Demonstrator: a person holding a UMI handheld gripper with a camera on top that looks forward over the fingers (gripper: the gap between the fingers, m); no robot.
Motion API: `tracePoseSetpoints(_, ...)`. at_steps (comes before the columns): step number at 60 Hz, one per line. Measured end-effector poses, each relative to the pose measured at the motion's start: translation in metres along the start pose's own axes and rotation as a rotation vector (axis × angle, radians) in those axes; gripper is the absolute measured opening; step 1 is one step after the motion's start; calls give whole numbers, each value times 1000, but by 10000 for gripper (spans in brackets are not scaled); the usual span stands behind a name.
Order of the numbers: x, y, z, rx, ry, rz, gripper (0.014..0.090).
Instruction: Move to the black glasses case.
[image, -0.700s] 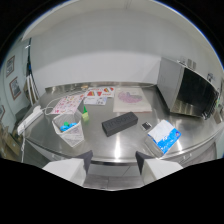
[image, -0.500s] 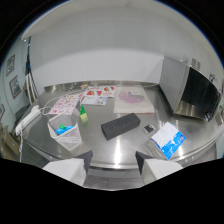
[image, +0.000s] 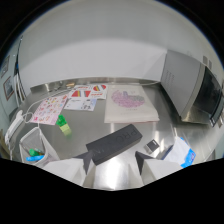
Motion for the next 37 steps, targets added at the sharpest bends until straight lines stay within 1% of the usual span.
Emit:
tracePoseSetpoints(17, 2, -9, 41, -29, 7, 0, 839)
tracePoseSetpoints(37, 0, -10, 48, -36, 6, 3, 841)
